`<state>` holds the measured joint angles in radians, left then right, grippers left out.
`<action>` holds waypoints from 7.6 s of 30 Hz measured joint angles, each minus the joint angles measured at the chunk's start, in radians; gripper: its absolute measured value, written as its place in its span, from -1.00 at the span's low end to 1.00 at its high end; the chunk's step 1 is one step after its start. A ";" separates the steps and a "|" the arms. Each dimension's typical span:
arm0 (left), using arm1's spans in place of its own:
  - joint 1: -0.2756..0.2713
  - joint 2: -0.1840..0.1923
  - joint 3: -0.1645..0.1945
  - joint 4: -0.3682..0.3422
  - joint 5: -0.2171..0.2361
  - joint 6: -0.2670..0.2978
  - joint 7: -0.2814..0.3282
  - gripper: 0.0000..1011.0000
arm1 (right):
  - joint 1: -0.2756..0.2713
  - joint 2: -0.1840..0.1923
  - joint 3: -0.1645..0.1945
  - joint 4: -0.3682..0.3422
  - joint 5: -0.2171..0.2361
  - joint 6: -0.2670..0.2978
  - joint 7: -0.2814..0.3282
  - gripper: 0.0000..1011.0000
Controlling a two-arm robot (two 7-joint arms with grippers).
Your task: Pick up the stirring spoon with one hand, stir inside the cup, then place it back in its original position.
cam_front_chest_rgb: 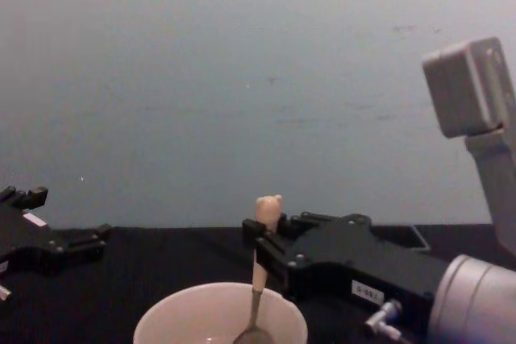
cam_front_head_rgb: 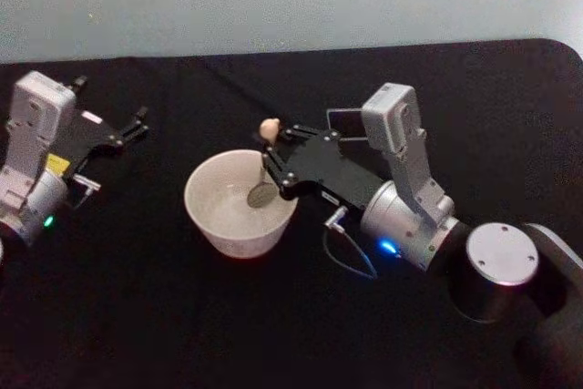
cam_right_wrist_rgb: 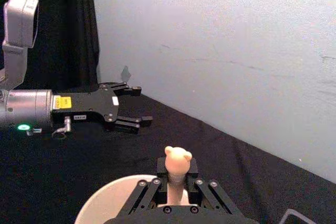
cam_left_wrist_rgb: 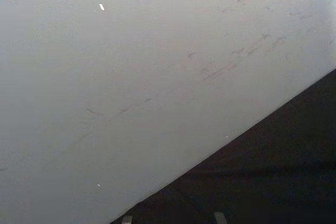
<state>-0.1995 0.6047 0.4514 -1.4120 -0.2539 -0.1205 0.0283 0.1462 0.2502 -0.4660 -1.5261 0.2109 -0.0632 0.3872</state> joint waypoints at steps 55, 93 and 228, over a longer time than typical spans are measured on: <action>0.000 0.000 0.000 0.000 0.000 0.000 0.000 0.98 | 0.041 -0.041 -0.048 0.037 -0.010 0.001 -0.012 -0.61; 0.000 0.000 0.000 0.000 0.000 0.000 0.000 0.98 | -0.056 0.052 0.005 -0.082 0.034 0.023 0.035 -0.61; 0.000 0.000 0.000 0.000 0.000 0.000 0.000 0.98 | -0.041 0.174 0.144 -0.174 0.082 0.128 -0.039 -0.61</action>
<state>-0.1995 0.6047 0.4514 -1.4120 -0.2539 -0.1205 0.0283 0.1048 0.4239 -0.3216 -1.6998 0.2928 0.0644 0.3483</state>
